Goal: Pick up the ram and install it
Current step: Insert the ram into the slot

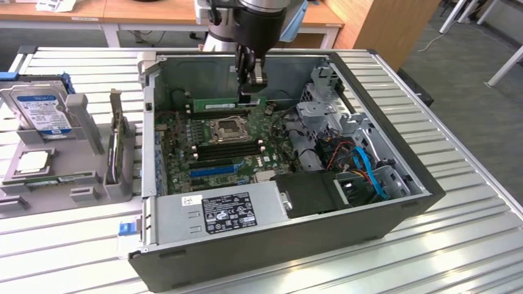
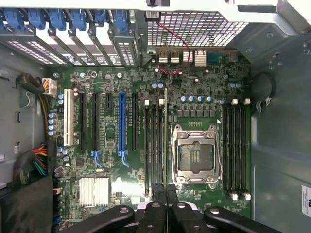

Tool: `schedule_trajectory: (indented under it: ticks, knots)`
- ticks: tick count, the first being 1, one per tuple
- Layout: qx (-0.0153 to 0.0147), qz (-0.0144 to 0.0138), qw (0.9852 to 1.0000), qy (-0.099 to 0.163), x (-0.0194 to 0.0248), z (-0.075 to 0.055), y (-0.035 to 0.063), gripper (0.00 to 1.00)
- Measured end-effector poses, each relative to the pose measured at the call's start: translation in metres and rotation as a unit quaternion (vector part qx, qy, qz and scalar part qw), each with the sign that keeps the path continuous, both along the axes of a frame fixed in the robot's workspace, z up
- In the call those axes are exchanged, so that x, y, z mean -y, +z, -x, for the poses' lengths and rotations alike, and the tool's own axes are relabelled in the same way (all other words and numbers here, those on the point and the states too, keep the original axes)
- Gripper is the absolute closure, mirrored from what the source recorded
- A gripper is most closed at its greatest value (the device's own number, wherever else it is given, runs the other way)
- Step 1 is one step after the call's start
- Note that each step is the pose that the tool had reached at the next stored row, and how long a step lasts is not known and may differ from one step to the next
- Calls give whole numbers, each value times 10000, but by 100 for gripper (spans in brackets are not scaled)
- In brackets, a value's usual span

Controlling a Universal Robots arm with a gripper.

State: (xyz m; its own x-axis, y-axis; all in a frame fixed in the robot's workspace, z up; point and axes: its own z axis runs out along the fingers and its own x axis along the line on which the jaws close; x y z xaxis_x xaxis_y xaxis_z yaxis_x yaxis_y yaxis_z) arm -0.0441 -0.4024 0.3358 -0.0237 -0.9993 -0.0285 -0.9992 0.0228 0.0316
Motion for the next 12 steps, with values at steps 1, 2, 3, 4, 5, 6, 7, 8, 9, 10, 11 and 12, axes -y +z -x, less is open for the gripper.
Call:
schedule_trajectory:
  ticks: [1,2,3,4,5,6,7,8,9,10,11,12]
  knots:
    - [0,0,10000,0,0,0,-6,89]
    - [0,0,10000,0,0,0,-13,89]
    - [0,0,10000,0,0,0,-18,89]
    - [0,0,10000,0,0,0,-24,89]
    - [0,0,10000,0,0,0,-31,89]
    - [0,0,10000,0,0,0,-37,89]
    - [0,0,10000,0,0,0,-43,89]
    - [0,0,10000,0,0,0,-51,89]
    - [0,0,10000,0,0,0,-58,89]
    - [0,0,10000,0,0,0,-66,89]
    - [0,0,10000,0,0,0,-74,89]
    - [0,-1,10000,0,0,0,-82,89]
